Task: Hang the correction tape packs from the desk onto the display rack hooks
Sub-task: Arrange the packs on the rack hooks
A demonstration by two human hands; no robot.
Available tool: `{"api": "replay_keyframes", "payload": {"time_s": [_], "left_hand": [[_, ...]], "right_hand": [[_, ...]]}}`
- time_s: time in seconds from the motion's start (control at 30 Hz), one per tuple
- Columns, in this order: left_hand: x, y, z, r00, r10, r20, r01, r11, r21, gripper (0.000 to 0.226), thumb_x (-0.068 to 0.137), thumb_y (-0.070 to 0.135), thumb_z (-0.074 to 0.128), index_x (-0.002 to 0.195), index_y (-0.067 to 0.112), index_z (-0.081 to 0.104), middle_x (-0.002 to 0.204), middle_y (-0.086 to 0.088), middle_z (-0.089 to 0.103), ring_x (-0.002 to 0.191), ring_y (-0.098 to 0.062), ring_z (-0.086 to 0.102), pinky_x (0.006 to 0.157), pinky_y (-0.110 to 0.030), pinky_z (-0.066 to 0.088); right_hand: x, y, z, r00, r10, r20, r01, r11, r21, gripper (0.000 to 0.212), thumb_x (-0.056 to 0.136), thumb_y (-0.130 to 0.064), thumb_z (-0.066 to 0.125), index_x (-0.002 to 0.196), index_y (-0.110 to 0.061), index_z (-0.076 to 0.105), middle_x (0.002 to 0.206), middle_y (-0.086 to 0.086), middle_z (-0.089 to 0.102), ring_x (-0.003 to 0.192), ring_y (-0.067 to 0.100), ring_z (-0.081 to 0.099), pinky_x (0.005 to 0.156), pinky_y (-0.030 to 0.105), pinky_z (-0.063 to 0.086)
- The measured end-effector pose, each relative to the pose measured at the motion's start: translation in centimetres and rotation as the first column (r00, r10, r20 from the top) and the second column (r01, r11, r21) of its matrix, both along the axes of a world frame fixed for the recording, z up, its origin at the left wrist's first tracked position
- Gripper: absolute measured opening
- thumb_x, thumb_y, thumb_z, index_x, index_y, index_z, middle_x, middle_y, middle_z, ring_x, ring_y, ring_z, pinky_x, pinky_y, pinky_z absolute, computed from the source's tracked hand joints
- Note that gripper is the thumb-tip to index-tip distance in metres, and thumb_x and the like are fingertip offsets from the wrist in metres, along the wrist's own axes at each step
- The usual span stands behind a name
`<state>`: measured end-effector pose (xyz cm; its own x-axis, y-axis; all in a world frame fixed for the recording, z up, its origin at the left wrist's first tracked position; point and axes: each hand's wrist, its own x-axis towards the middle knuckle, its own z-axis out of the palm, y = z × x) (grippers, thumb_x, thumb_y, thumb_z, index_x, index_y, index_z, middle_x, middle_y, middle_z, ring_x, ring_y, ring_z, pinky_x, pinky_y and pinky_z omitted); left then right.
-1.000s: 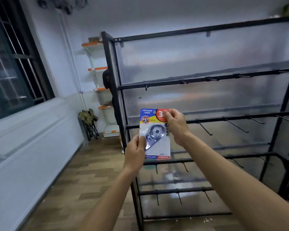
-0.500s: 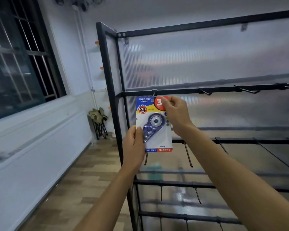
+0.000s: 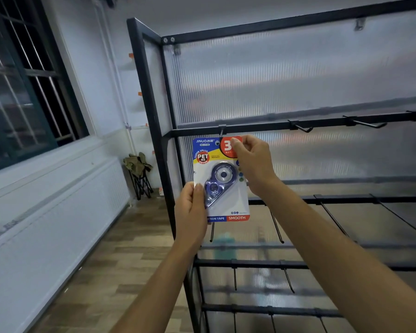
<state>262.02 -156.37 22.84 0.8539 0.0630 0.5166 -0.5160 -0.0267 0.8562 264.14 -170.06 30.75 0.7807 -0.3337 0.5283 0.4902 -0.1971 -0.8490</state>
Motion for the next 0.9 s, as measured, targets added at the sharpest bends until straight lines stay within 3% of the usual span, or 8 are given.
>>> {"api": "replay_keyframes", "payload": {"time_s": [0.2,0.33,0.47,0.57,0.7,0.8,0.9], "left_hand": [[0.9,0.0,-0.4,0.997,-0.051,-0.064,0.049,0.999,-0.022,0.021,0.099,0.032,0.046,0.086,0.017,0.052,0.078,0.011,0.069,0.073,-0.007,0.070,0.052,-0.014,0.049],[2.4,0.0,-0.7,0.997,-0.023,-0.073,0.030,0.994,0.102,0.030,0.100,0.034,0.043,0.076,0.018,0.049,0.062,0.013,0.063,0.057,0.002,0.061,0.047,-0.012,0.042],[5.4,-0.6,-0.3,0.983,-0.007,-0.182,0.049,0.972,0.231,0.034,0.102,0.038,0.038,0.082,0.017,0.055,0.078,0.000,0.067,0.070,-0.011,0.065,0.064,-0.031,0.053],[8.2,-1.3,0.2,0.971,0.015,-0.241,0.059,0.952,0.299,0.036,0.102,0.040,0.035,0.082,0.019,0.055,0.084,-0.005,0.067,0.076,-0.016,0.066,0.069,-0.033,0.054],[11.7,-2.3,0.7,0.954,0.032,-0.298,0.070,0.944,0.323,0.036,0.103,0.041,0.032,0.087,0.018,0.055,0.087,-0.004,0.067,0.076,-0.012,0.065,0.065,-0.026,0.053],[13.8,-3.0,0.6,0.943,0.067,-0.326,0.045,0.944,0.326,0.039,0.102,0.043,0.033,0.096,0.014,0.057,0.092,-0.006,0.066,0.082,-0.016,0.065,0.078,-0.038,0.056],[15.0,-3.5,0.5,0.942,0.088,-0.325,0.026,0.944,0.329,0.038,0.102,0.044,0.033,0.091,0.016,0.057,0.090,-0.006,0.065,0.088,-0.022,0.065,0.086,-0.046,0.055]], "right_hand": [[0.8,-0.3,-0.6,0.999,0.026,-0.030,-0.026,1.000,0.010,0.012,0.096,-0.027,0.052,0.095,-0.015,0.054,0.085,-0.006,0.062,0.079,0.008,0.064,0.066,0.019,0.052],[1.7,-0.9,-0.8,0.997,0.066,-0.051,-0.065,0.998,0.021,0.011,0.095,-0.027,0.054,0.094,-0.016,0.055,0.085,-0.006,0.063,0.080,0.008,0.065,0.068,0.021,0.054],[3.7,-1.6,-0.4,0.996,0.032,-0.081,-0.031,0.999,0.010,0.012,0.094,-0.027,0.055,0.088,-0.017,0.054,0.082,-0.004,0.063,0.078,0.010,0.065,0.067,0.023,0.054],[5.9,-2.0,-0.2,0.994,-0.033,-0.104,0.031,0.999,-0.024,0.014,0.095,-0.028,0.055,0.093,-0.014,0.055,0.081,-0.005,0.062,0.079,0.010,0.064,0.066,0.022,0.053],[9.1,-2.7,-0.1,0.982,-0.126,-0.142,0.116,0.991,-0.073,0.019,0.094,-0.031,0.056,0.099,-0.012,0.058,0.092,0.001,0.064,0.091,0.017,0.065,0.082,0.034,0.056],[11.0,-3.3,-0.2,0.973,-0.163,-0.161,0.151,0.985,-0.085,0.023,0.093,-0.034,0.057,0.101,-0.012,0.060,0.096,0.004,0.066,0.092,0.017,0.065,0.082,0.035,0.056],[12.4,-3.5,-0.4,0.970,-0.185,-0.158,0.172,0.980,-0.096,0.022,0.093,-0.036,0.057,0.099,-0.014,0.059,0.094,0.001,0.065,0.090,0.015,0.064,0.079,0.030,0.055]]}}
